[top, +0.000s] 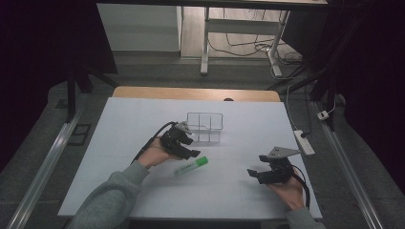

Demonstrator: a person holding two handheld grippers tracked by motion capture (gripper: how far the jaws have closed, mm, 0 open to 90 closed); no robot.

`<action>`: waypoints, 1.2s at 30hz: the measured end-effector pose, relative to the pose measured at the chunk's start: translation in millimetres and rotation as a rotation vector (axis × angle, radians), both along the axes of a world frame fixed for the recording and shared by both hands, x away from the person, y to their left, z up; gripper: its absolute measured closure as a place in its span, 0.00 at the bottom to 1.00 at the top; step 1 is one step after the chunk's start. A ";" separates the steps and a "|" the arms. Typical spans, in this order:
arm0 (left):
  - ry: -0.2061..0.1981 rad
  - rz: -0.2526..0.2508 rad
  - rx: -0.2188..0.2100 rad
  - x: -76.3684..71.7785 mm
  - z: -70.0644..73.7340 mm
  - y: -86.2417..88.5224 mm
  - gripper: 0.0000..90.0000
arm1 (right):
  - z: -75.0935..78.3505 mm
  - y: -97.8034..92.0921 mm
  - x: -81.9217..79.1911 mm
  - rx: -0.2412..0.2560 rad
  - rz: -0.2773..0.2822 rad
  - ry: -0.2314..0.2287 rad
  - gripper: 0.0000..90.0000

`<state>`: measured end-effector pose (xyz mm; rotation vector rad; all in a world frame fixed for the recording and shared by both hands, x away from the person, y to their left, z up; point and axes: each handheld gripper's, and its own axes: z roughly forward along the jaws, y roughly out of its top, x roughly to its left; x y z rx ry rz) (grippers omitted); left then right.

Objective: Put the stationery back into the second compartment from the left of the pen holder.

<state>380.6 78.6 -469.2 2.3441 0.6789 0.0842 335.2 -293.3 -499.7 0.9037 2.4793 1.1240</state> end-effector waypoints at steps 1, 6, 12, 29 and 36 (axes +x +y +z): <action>-0.001 -0.008 0.011 0.1 -0.4 -1.5 0.42 | -0.1 0.3 -0.1 0.000 -0.001 0.001 0.24; 0.001 -0.025 0.040 0.8 -3.0 -10.3 0.42 | -0.9 0.6 0.5 -0.005 0.000 0.006 0.24; 0.025 -0.036 0.065 3.7 -10.8 -18.8 0.41 | -1.2 0.6 0.4 -0.008 0.003 0.005 0.24; 0.067 -0.072 0.125 9.6 -31.6 -38.1 0.37 | -1.7 0.4 1.1 -0.015 0.001 0.008 0.24; 0.063 -0.087 0.164 8.6 -36.7 -43.8 0.38 | -2.2 0.7 1.1 -0.015 0.000 0.009 0.24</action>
